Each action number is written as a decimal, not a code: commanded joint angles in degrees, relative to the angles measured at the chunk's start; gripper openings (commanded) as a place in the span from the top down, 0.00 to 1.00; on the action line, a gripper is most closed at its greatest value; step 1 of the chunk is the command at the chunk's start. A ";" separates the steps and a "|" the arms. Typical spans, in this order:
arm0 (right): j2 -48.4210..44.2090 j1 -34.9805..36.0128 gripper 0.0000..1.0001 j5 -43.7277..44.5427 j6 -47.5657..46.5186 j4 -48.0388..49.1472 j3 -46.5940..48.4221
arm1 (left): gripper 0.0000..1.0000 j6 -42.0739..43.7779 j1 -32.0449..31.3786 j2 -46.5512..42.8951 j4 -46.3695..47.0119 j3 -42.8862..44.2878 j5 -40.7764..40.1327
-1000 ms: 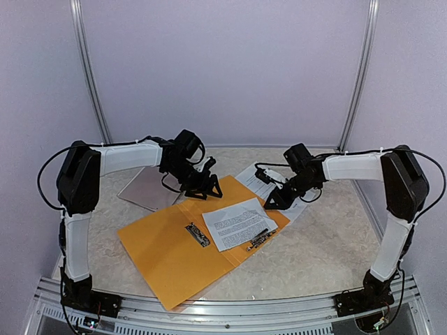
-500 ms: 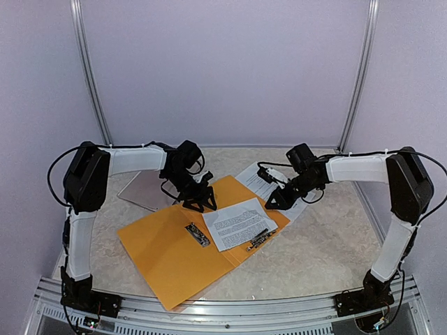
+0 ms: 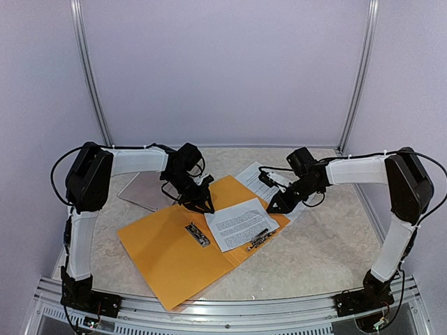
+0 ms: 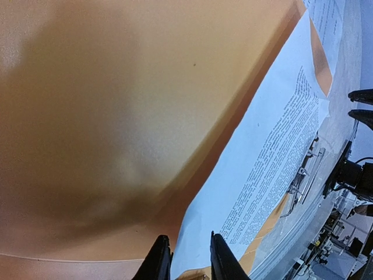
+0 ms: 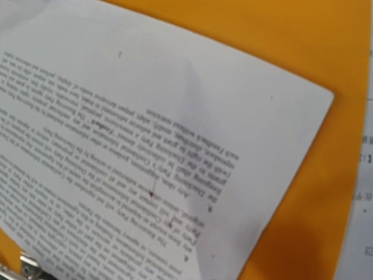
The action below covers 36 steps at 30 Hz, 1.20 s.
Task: Put the files into the folder
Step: Adjust the spring clip on the folder.
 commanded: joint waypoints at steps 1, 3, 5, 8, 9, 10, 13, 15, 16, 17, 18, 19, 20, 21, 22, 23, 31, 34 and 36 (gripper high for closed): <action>-1.56 0.79 0.85 0.70 0.43 0.59 -0.75 | 0.79 -0.25 0.08 0.63 -0.73 -0.57 1.53; -1.74 0.79 0.85 0.89 0.49 0.48 -0.70 | 0.81 -0.40 -0.12 0.43 -0.88 -0.64 1.46; -1.90 0.79 0.85 1.07 0.54 0.36 -0.73 | 0.84 -0.86 -0.29 0.16 -0.61 -0.91 1.41; -1.85 0.79 0.85 1.10 0.65 0.39 -0.76 | 0.90 -2.09 -0.62 -0.37 0.41 -1.83 0.99; -1.78 0.78 0.85 1.08 0.61 0.40 -0.69 | 0.91 -2.43 -0.79 -0.46 0.49 -1.96 0.78; -1.75 0.78 0.85 1.15 0.59 0.36 -0.67 | 0.93 -2.91 -1.05 -0.59 0.75 -2.21 0.49; -1.73 0.85 0.85 1.26 0.64 0.35 -0.67 | 0.99 -4.94 -1.35 -1.44 2.44 -3.33 0.32; -1.62 0.78 0.85 1.28 0.63 0.29 -0.60 | 1.00 -6.29 -1.36 -2.09 3.60 -4.11 0.23; -1.54 0.78 0.85 1.24 0.57 0.32 -0.55 | 1.00 -6.84 -1.36 -2.58 4.02 -4.48 0.16; -1.49 0.78 0.85 1.25 0.53 0.26 -0.50 | 1.00 -7.25 -1.40 -2.78 4.36 -4.65 0.10; -1.41 0.82 0.85 1.27 0.53 0.22 -0.51 | 1.00 -7.65 -1.44 -3.07 4.54 -4.89 0.01; -1.26 0.83 0.85 1.26 0.54 0.24 -0.51 | 1.00 -7.98 -1.51 -3.32 4.71 -5.01 -0.10; -1.16 0.79 0.85 1.26 0.53 0.24 -0.40 | 1.00 -8.26 -1.60 -3.61 4.98 -5.22 -0.05; -1.05 0.78 0.85 1.28 0.50 0.18 -0.37 | 1.00 -8.56 -1.70 -3.77 5.06 -5.31 -0.04; -0.93 0.74 0.85 1.26 0.48 0.16 -0.35 | 1.00 -8.74 -1.78 -3.97 5.07 -5.39 -0.16; -0.79 0.77 0.85 1.27 0.44 0.11 -0.30 | 1.00 -9.08 -1.86 -4.18 5.16 -5.53 -0.34; -0.52 0.79 0.85 1.41 0.45 0.00 -0.26 | 1.00 -11.57 -2.88 -4.90 7.28 -6.31 -0.56; -0.39 0.78 0.85 1.61 0.48 -0.25 -0.11 | 1.00 -12.47 -3.31 -4.98 7.99 -6.77 -0.64; -0.31 0.78 0.85 1.56 0.40 -0.30 0.06 | 1.00 -13.00 -3.58 -5.07 8.53 -7.20 -0.73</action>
